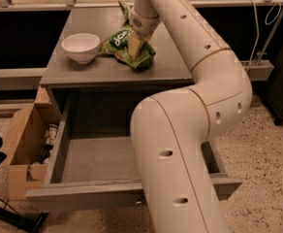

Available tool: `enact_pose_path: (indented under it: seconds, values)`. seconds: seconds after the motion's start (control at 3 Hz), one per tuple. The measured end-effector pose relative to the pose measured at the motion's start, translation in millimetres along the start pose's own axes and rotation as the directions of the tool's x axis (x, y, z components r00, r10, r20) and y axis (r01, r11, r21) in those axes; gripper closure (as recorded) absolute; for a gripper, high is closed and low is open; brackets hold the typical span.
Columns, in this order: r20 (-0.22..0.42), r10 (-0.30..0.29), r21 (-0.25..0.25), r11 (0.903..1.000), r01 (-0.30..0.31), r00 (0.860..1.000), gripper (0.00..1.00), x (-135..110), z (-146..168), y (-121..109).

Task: Place green rice chip bag into top drawer

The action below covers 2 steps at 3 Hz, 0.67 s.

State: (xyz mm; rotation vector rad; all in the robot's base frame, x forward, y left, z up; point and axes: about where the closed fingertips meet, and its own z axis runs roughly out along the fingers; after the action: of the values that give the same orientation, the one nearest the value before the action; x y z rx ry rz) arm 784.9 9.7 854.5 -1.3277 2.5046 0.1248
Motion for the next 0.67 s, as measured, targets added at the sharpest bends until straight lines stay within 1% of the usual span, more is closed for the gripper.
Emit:
enact_pose_path:
  seconds: [0.67]
  values:
    - [0.0,0.0,0.0,1.0,0.0,1.0,1.0,0.0,0.0,0.0]
